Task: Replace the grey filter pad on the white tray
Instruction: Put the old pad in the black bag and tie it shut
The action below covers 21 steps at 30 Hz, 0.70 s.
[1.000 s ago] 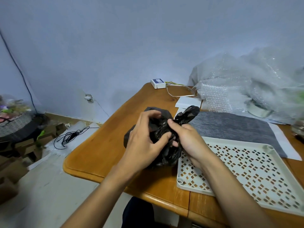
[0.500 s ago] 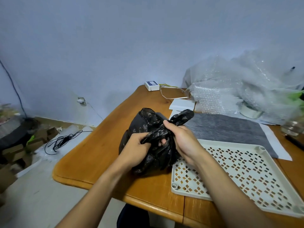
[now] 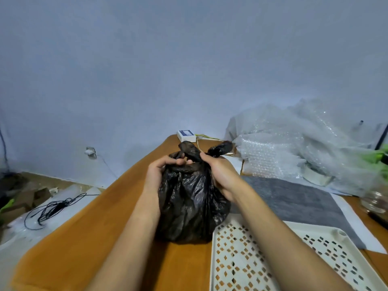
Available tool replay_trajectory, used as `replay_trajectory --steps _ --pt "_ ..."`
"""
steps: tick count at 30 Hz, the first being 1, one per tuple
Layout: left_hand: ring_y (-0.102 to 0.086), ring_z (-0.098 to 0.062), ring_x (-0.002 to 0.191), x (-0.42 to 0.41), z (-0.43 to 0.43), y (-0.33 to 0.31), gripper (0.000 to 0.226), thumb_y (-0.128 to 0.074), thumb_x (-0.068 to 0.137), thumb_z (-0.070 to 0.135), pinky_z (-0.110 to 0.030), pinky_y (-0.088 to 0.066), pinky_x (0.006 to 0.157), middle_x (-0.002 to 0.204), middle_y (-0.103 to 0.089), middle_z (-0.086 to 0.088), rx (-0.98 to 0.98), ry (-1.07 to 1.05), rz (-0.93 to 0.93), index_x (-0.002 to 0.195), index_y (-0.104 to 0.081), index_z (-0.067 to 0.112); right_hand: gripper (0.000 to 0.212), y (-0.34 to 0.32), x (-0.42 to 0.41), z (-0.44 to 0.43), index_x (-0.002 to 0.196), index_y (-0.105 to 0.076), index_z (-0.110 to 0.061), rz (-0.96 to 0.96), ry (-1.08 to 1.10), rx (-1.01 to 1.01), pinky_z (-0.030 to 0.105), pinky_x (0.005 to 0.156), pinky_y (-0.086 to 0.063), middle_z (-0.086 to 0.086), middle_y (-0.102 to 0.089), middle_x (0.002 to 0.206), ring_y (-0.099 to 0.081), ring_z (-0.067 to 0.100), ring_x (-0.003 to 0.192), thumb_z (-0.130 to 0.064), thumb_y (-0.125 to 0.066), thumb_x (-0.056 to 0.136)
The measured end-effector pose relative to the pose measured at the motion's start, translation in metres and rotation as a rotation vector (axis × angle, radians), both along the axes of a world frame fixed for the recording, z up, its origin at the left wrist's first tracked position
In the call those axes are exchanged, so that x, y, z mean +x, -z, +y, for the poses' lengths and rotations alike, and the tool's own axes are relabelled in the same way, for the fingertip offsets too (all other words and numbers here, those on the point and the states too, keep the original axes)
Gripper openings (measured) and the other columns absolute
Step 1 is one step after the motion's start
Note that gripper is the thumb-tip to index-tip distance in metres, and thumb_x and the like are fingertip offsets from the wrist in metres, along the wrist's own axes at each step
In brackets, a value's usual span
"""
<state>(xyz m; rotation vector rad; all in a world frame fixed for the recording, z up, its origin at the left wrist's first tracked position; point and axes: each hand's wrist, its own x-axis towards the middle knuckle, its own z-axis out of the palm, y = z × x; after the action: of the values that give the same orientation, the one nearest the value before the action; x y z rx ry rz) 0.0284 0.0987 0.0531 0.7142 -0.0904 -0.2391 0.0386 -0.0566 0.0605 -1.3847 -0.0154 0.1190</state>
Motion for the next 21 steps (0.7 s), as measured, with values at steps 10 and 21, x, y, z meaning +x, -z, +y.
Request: replay_trajectory --steps 10,21 --pt "-0.031 -0.012 0.033 0.020 -0.039 -0.048 0.035 -0.070 0.086 0.027 -0.024 -0.030 0.044 0.045 -0.031 -0.003 0.601 0.157 -0.455 0.069 -0.046 0.007 0.049 -0.014 0.017 -0.046 0.122 -0.069 0.001 -0.186 0.020 0.078 0.055 0.109 -0.045 0.027 -0.070 0.119 -0.067 0.039 0.116 -0.038 -0.061 0.094" --pt "-0.033 -0.009 0.030 0.016 -0.043 -0.010 0.043 -0.066 0.091 0.031 -0.018 -0.028 0.036 0.046 -0.036 0.000 0.706 0.266 -0.407 0.055 -0.052 0.012 0.039 -0.034 0.005 -0.068 0.109 -0.073 -0.001 -0.238 -0.093 0.104 0.036 0.088 -0.056 0.018 -0.074 0.102 -0.071 0.025 0.087 -0.027 -0.043 0.105"
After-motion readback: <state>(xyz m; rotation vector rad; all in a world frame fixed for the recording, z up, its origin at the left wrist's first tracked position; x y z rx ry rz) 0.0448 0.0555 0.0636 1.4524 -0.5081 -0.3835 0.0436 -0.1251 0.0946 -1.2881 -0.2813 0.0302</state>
